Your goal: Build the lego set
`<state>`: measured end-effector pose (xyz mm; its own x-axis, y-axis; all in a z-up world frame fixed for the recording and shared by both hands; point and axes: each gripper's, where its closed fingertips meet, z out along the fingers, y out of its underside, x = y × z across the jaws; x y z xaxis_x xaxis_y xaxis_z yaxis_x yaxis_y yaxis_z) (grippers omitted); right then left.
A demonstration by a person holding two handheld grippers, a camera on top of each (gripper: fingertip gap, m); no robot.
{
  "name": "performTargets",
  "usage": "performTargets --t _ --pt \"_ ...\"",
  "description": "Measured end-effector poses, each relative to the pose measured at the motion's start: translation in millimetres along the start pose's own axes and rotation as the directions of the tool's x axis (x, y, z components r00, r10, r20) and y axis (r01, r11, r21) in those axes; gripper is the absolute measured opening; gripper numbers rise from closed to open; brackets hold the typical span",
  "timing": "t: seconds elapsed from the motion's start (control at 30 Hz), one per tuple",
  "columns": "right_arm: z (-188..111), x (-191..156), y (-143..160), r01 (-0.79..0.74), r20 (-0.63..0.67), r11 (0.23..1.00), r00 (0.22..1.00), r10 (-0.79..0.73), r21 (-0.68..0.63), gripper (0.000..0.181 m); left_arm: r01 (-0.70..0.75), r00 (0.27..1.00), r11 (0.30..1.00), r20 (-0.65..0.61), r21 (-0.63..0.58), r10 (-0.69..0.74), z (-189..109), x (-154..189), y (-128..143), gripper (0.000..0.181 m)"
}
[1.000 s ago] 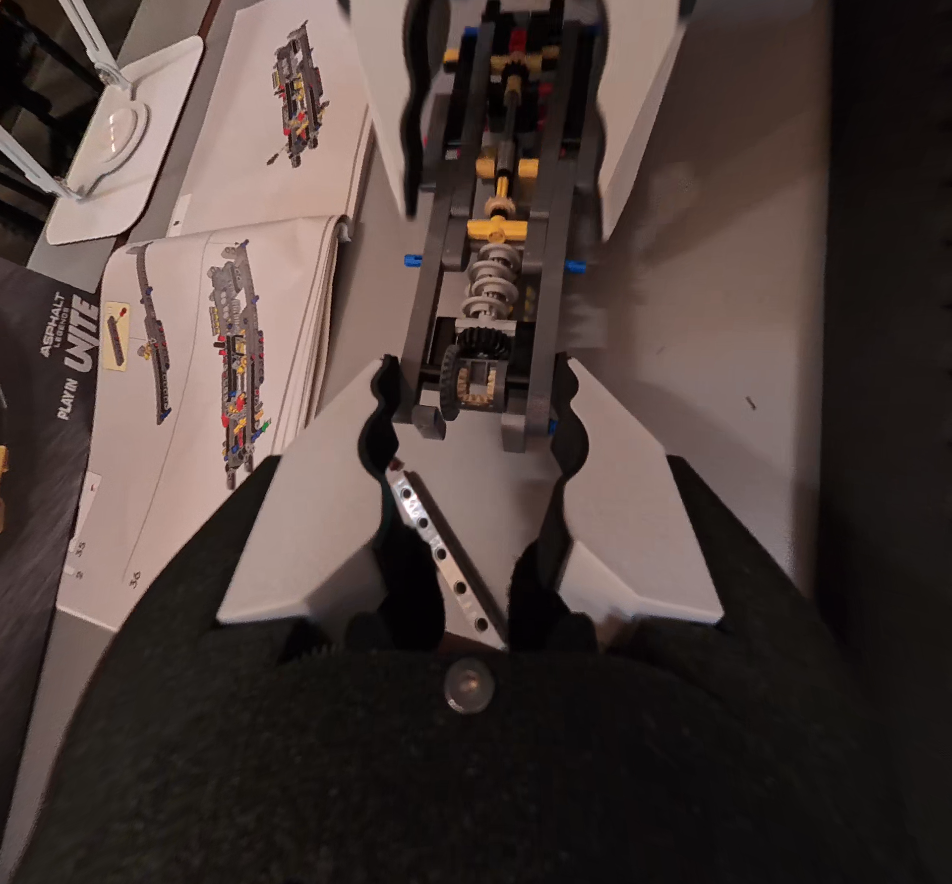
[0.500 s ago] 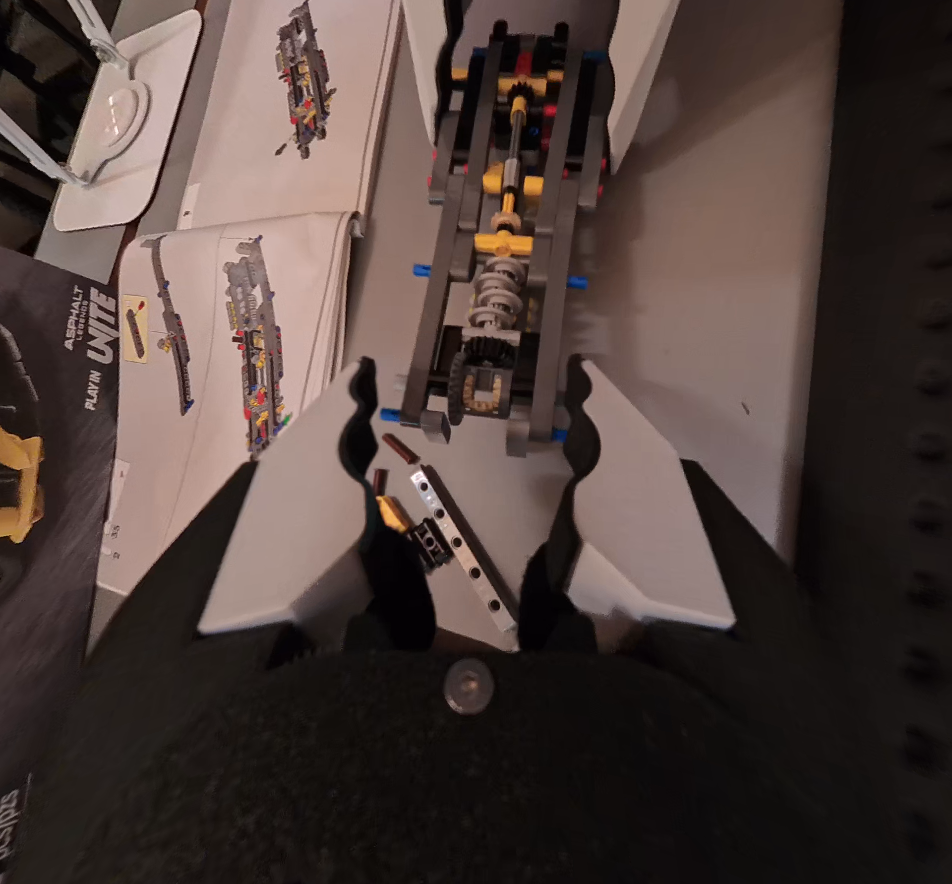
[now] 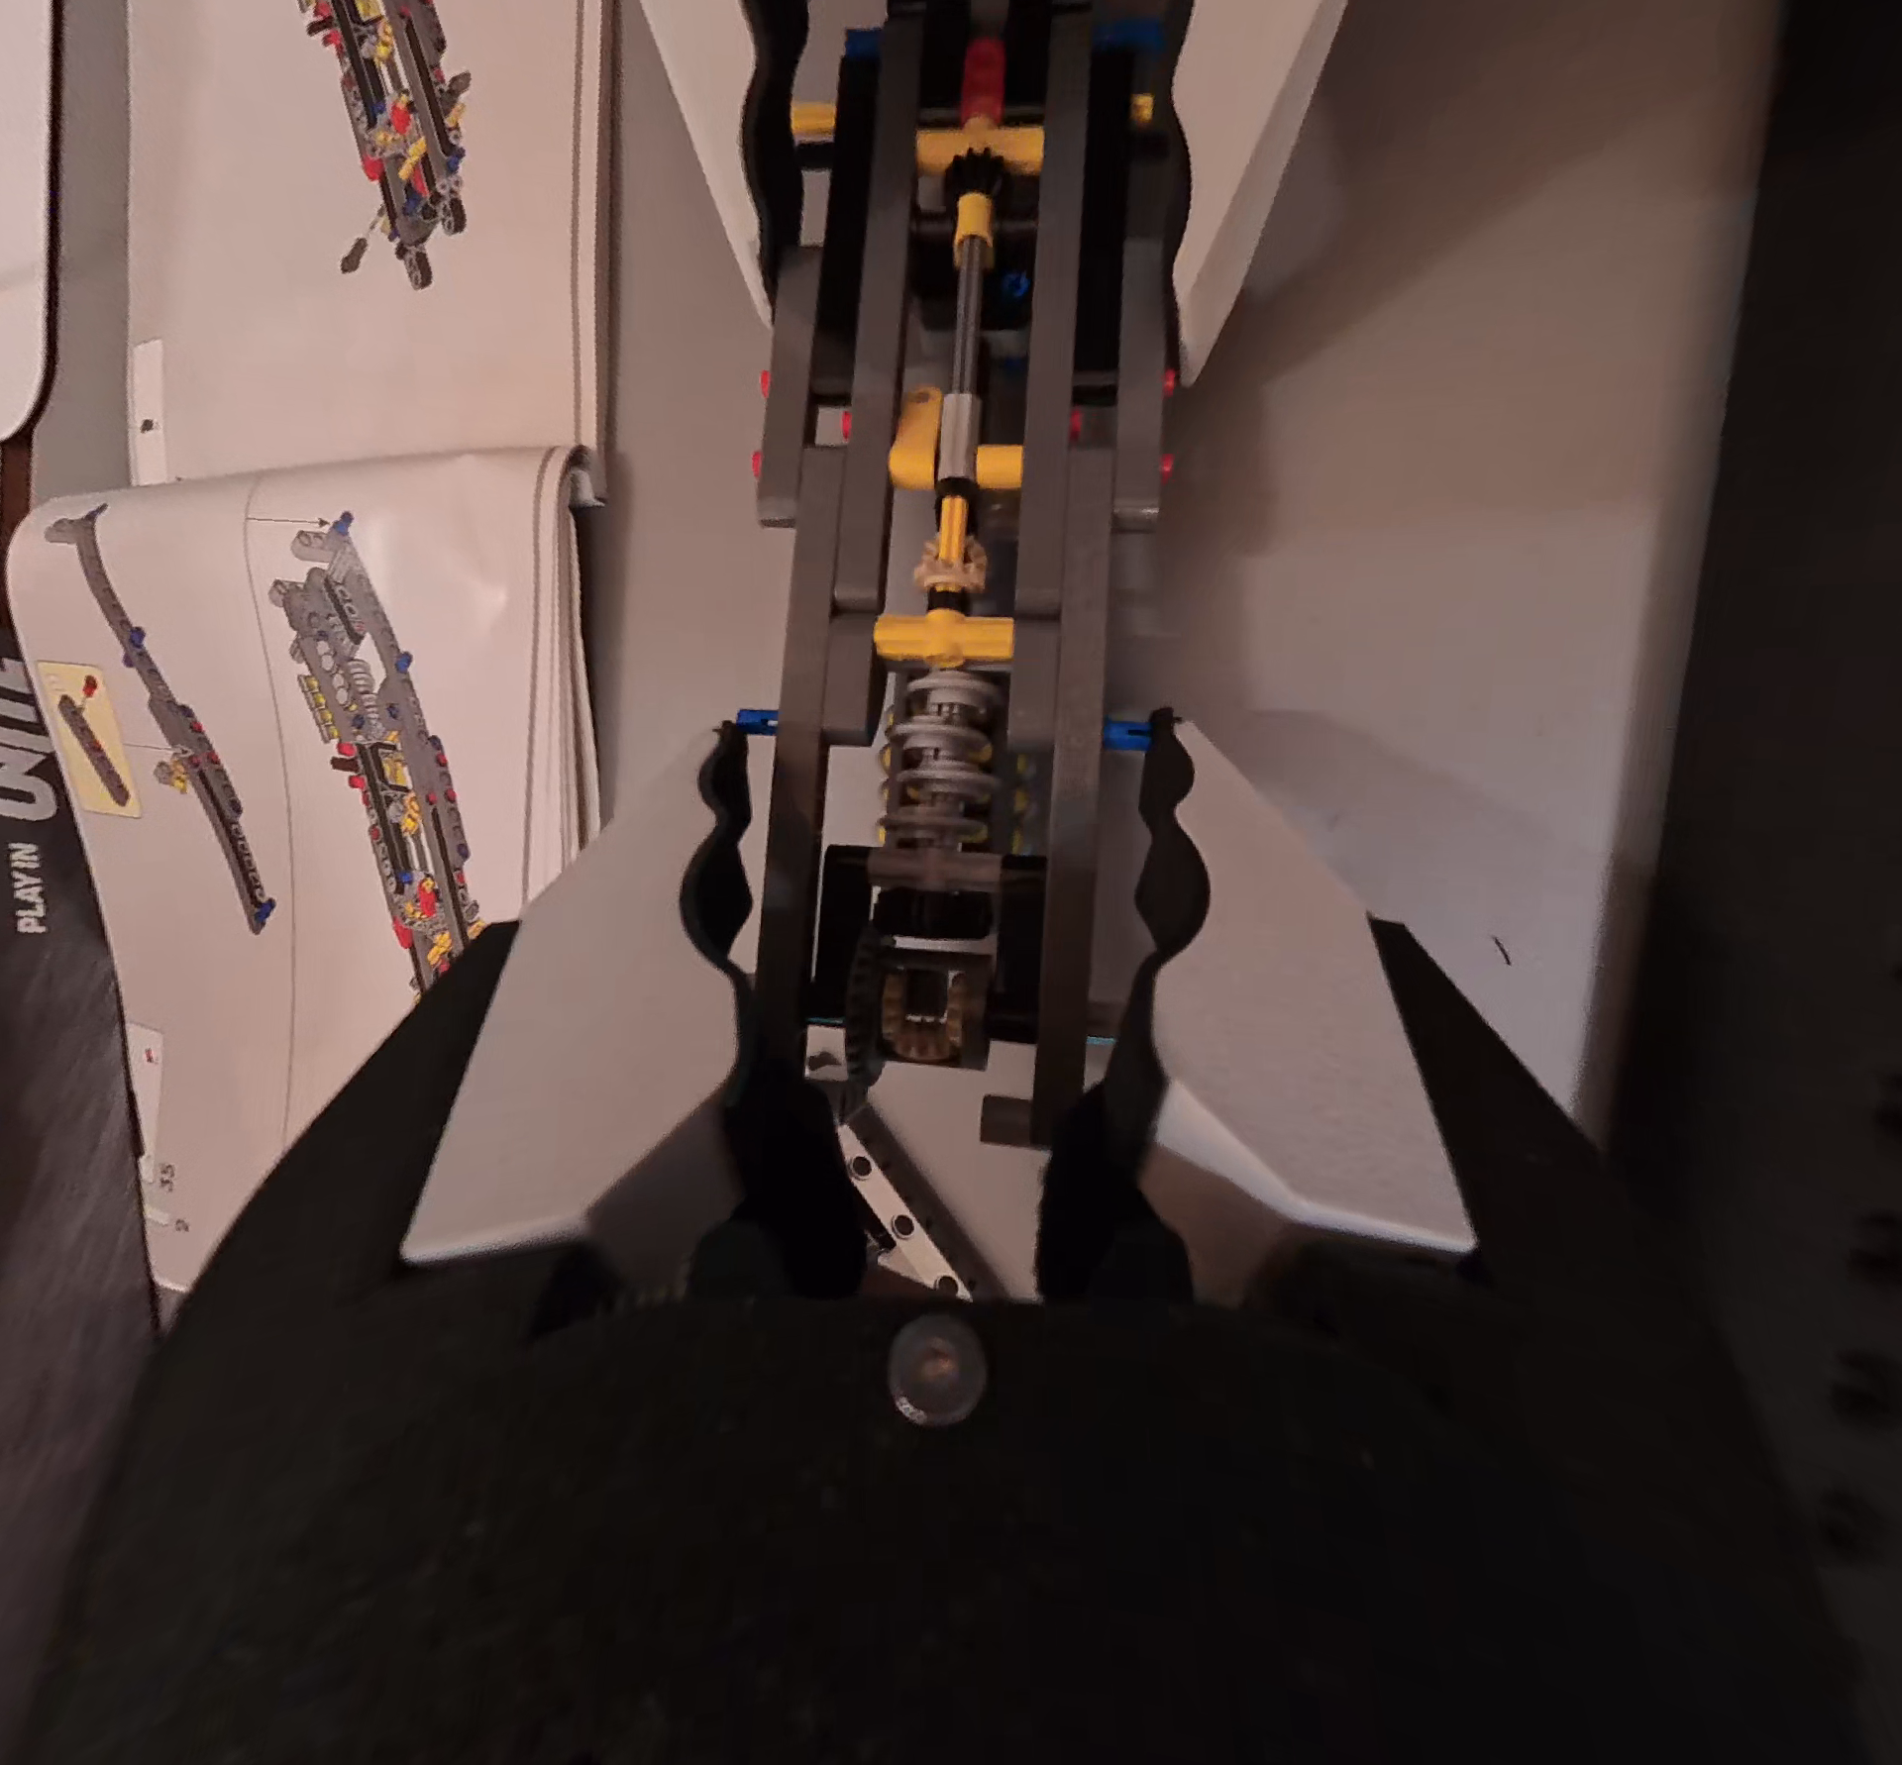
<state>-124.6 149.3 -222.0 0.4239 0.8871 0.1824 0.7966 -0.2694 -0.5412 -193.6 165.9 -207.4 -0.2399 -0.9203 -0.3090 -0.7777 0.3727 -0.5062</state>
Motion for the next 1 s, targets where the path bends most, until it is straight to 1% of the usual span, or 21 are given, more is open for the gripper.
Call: performTargets --t 0.1,0.2,0.23,0.27,0.33,0.37,0.43,0.47,0.53,0.67,0.77,0.83,0.93,1.0 --pt "0 0 -1 0.007 0.000 1.000 1.000 -0.007 0.022 0.079 0.005 1.000 1.000 0.000 0.008 -0.005 0 1 0 0.074" --pt "-6 -4 -2 -0.044 0.027 0.998 0.999 0.043 0.037 0.080 -0.005 1.000 1.000 -0.002 0.006 0.005 0 2 1 0.070" --pt "-10 -7 0 -0.037 0.028 0.998 0.999 0.036 0.044 0.083 -0.006 1.000 1.000 -0.002 0.009 0.006 1 3 2 0.070" --pt "-15 -6 5 -0.026 0.003 0.999 1.000 0.026 0.041 0.087 -0.001 1.000 1.000 -0.003 0.005 0.001 2 3 3 0.070" --pt "-21 -8 12 -0.008 -0.020 0.998 1.000 0.009 0.054 0.079 -0.001 1.000 1.000 -0.002 0.020 0.001 2 3 2 0.071" --pt "-22 -11 16 -0.004 -0.018 0.999 1.000 0.005 0.051 0.078 -0.006 1.000 0.999 -0.005 0.032 0.006 2 5 -1 0.071" --pt "-22 -8 24 -0.001 -0.044 1.000 0.999 0.001 0.019 0.076 -0.015 1.000 0.999 -0.004 0.039 0.016 1 6 -5 0.071" --pt "-23 -8 25 -0.011 -0.037 1.000 0.999 0.012 0.017 0.076 -0.015 1.000 0.999 -0.008 0.036 0.016 1 6 -5 0.071" --pt "-25 -9 27 -0.037 -0.009 0.999 0.999 0.038 0.016 0.083 -0.026 1.000 0.999 -0.002 0.036 0.026 1 6 -5 0.071" --pt "-20 -9 36 -0.047 0.021 0.998 0.999 0.048 -0.043 0.085 -0.028 1.000 0.999 -0.002 0.036 0.028 0 7 -7 0.071" --pt "-15 -8 36 -0.032 0.016 0.996 0.999 0.033 -0.087 0.086 -0.018 1.000 0.996 0.004 0.089 0.018 -6 2 -20 0.081" --pt "-15 -6 36 -0.015 0.000 0.994 1.000 0.015 -0.104 0.086 -0.010 1.000 0.993 -0.009 0.118 0.011 -8 1 -30 0.082" --pt "-14 -6 35 0.002 -0.002 0.994 1.000 -0.002 -0.109 0.085 -0.058 0.998 0.998 -0.021 0.035 0.059 5 1 -25 0.082" --pt "-13 -5 33 0.025 -0.013 0.994 1.000 -0.026 -0.102 0.085 -0.086 0.995 0.996 -0.049 -0.017 0.086 16 5 -20 0.077"
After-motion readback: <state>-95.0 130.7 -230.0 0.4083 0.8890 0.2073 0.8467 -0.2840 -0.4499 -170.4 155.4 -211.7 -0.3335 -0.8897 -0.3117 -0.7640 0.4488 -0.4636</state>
